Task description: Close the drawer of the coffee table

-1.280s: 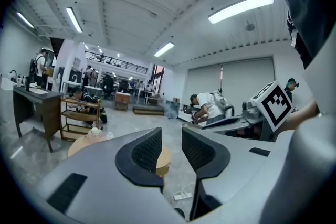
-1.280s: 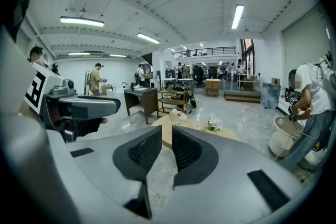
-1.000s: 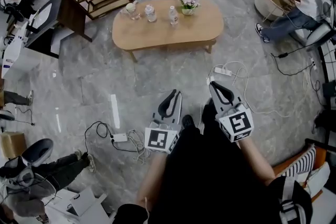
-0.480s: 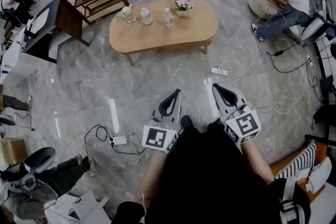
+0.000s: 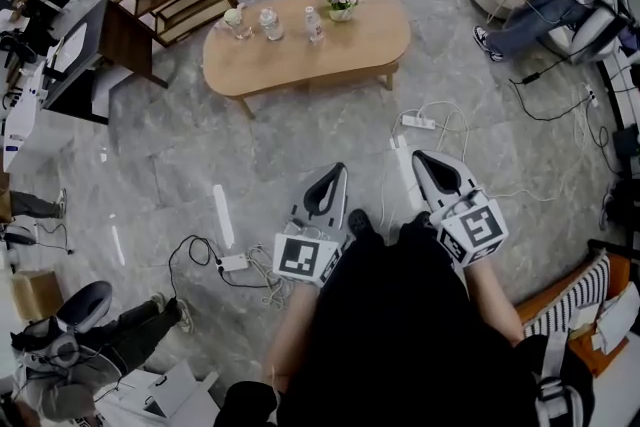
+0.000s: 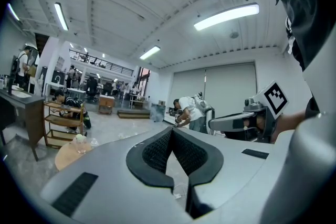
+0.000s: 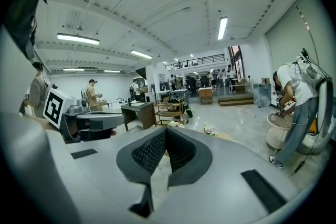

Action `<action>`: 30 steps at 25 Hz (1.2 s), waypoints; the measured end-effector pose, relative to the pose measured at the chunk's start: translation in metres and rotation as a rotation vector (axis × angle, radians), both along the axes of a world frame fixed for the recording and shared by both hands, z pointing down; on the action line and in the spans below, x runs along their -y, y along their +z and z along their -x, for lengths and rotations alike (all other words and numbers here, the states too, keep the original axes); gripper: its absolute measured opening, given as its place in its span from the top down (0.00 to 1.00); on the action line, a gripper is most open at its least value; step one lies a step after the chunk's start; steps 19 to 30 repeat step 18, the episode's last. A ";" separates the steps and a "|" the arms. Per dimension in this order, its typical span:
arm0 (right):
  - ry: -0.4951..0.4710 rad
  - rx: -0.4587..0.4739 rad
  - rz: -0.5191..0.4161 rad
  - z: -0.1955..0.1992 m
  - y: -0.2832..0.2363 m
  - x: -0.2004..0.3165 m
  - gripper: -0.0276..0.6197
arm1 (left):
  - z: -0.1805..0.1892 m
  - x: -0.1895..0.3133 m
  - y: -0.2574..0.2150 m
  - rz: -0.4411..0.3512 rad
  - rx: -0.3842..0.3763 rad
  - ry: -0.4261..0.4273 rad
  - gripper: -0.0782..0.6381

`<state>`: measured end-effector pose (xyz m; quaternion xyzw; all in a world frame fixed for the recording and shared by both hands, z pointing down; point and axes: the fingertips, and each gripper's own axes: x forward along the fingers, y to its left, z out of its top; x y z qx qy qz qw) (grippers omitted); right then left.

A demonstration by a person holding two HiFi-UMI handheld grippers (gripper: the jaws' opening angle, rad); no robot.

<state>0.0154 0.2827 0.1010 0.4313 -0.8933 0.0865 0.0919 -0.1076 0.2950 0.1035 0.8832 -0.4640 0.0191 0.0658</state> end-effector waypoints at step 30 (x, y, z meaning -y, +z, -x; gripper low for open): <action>-0.001 -0.032 0.005 -0.013 0.008 -0.012 0.94 | 0.000 -0.016 0.012 0.039 -0.004 -0.035 0.87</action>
